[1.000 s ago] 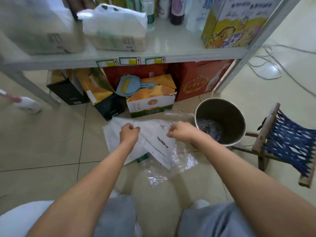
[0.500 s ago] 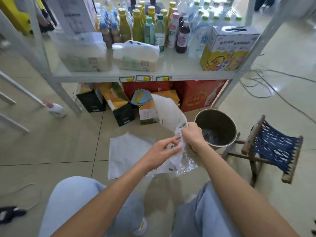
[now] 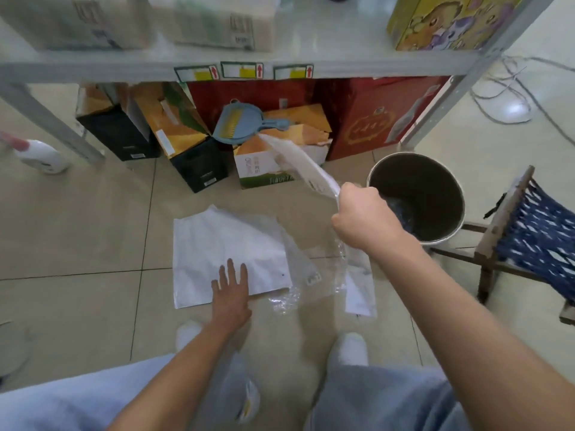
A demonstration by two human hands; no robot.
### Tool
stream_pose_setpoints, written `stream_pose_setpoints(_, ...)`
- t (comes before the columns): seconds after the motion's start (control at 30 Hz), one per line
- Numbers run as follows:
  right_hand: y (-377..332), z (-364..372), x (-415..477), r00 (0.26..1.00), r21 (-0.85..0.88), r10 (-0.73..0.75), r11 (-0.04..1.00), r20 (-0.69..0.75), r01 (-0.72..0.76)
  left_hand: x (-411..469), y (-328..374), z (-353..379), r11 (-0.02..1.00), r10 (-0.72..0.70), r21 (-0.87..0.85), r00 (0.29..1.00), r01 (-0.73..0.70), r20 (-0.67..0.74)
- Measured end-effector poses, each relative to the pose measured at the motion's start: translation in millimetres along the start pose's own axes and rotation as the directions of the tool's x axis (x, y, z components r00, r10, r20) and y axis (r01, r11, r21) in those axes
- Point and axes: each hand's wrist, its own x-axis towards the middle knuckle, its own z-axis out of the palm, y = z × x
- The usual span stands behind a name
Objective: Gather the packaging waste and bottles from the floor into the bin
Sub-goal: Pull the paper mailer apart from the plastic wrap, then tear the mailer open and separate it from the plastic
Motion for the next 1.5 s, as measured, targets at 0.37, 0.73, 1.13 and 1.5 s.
stream_pose_setpoints(0.37,-19.6,-6.1,25.5,0.984,-0.029,-0.034,0.999,0.176,0.039,43.8,22.8,-14.5,0.991,-0.031,0.132,0.999,0.027,0.028)
stream_pose_setpoints(0.73,-12.6,-7.2,29.7,0.980,-0.054,-0.051,0.997,0.190,0.062,66.3,24.6,18.4,0.994,-0.040,0.101,0.997,0.047,-0.067)
stream_pose_setpoints(1.13,-20.7,-47.7,23.8,0.983,0.091,-0.141,0.987,0.120,0.130,19.9,27.7,-231.9,0.446,-0.462,-0.883,0.883,0.147,-0.086)
stream_pose_setpoints(1.5,-36.3,-40.8,-29.8,0.921,0.296,-0.388,0.884,0.032,0.362,-74.0,65.0,-308.5,-0.514,0.141,-0.856,0.990,0.053,-0.023)
